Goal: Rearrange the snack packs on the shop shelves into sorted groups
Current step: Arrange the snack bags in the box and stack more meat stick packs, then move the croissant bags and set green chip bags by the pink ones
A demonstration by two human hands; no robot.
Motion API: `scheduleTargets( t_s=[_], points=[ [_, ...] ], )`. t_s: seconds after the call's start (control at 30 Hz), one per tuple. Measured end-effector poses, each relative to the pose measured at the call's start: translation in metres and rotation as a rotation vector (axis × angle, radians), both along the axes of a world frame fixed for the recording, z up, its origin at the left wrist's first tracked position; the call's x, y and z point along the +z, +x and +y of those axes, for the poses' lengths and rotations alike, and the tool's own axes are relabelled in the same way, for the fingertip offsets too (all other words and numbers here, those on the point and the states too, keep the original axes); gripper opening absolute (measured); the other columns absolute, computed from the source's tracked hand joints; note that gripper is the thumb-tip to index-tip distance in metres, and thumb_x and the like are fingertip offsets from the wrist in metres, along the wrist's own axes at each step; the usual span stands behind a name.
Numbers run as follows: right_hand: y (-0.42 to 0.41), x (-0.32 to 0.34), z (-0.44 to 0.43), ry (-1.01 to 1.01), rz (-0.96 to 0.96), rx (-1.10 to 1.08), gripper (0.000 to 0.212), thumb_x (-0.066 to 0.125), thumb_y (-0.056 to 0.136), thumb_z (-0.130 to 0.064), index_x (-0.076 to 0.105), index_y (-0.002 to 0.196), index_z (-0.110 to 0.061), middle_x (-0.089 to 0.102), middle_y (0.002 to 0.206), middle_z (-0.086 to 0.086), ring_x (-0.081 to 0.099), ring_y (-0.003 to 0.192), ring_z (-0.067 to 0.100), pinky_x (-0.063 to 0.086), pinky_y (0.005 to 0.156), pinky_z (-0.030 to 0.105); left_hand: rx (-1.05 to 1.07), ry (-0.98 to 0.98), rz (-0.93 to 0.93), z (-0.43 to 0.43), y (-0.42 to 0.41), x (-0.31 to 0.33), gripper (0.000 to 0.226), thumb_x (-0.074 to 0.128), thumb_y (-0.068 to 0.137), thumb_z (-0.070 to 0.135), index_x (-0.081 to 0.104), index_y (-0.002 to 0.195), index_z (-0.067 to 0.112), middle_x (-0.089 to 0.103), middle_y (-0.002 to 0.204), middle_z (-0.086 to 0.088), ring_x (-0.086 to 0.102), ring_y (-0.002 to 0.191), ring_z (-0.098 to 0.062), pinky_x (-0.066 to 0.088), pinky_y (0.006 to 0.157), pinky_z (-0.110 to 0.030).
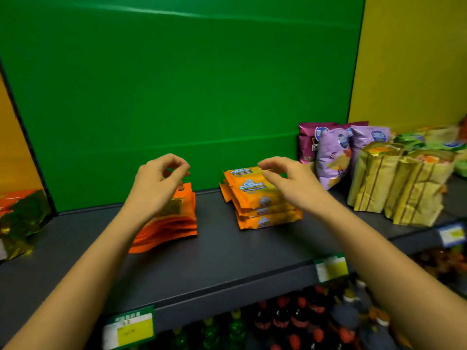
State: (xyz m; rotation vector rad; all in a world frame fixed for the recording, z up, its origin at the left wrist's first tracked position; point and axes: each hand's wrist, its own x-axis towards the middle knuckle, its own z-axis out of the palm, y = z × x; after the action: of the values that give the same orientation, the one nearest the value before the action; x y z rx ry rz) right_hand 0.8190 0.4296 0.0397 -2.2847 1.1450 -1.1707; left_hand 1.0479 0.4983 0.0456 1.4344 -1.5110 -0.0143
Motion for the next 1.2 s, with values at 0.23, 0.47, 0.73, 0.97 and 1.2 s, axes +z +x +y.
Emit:
scheduleTargets(
  t_s=[0.23,0.47,0.73,0.97,1.2],
  points=[
    [-0.169,-0.005,-0.005,-0.028,-0.099,-0.223,0.021,0.055,0.089,-0.009,0.067,0.106,-0.01,0.067,0.103,0.003,0.058,0.096,0.012,0.04,0.079,0.019,-0.065,-0.063,-0.119,-0.017,-0.123,-0.011,0.021,0.048,0.078,0.038,0.061,0.081,0.022,0.064,0.076,0.001,0.058,0.068,-0.019,0.043,0.064,-0.029],
    [-0.309,-0.021,-0.005,-0.009,-0.056,-0.394,0.014,0.055,0.089,-0.016,0.066,0.095,-0.021,0.069,0.1,0.001,0.061,0.098,0.018,0.046,0.09,0.04,-0.158,-0.049,-0.054,-0.051,-0.234,-0.048,0.017,0.05,0.076,0.035,0.059,0.083,0.022,0.06,0.073,0.016,0.056,0.067,-0.009,0.044,0.061,-0.03],
    [-0.385,-0.038,-0.04,0.139,-0.047,-0.375,0.013,0.055,0.09,-0.017,0.062,0.101,-0.02,0.063,0.098,-0.001,0.058,0.1,0.017,0.04,0.083,0.027,-0.07,0.005,-0.026,-0.103,-0.31,-0.067,0.03,0.063,0.083,0.028,0.054,0.109,0.015,0.063,0.103,0.001,0.057,0.079,-0.02,0.047,0.077,-0.036],
    [-0.404,-0.046,-0.104,0.335,-0.171,-0.221,0.052,0.069,0.081,-0.026,0.049,0.126,-0.015,0.055,0.115,0.0,0.053,0.108,0.016,0.041,0.09,0.029,-0.085,0.073,0.103,-0.148,-0.347,-0.07,0.065,0.064,0.081,0.038,0.036,0.134,0.013,0.052,0.127,0.0,0.056,0.098,-0.022,0.044,0.087,-0.036],
    [-0.402,-0.053,-0.183,0.608,-0.252,0.101,0.113,0.088,0.039,-0.049,0.038,0.135,-0.017,0.053,0.127,-0.002,0.052,0.116,0.012,0.043,0.093,0.02,-0.145,0.154,0.296,-0.176,-0.367,-0.067,0.085,0.067,0.069,0.041,0.026,0.137,0.011,0.042,0.12,0.006,0.046,0.109,-0.014,0.031,0.087,-0.022]
  ],
)
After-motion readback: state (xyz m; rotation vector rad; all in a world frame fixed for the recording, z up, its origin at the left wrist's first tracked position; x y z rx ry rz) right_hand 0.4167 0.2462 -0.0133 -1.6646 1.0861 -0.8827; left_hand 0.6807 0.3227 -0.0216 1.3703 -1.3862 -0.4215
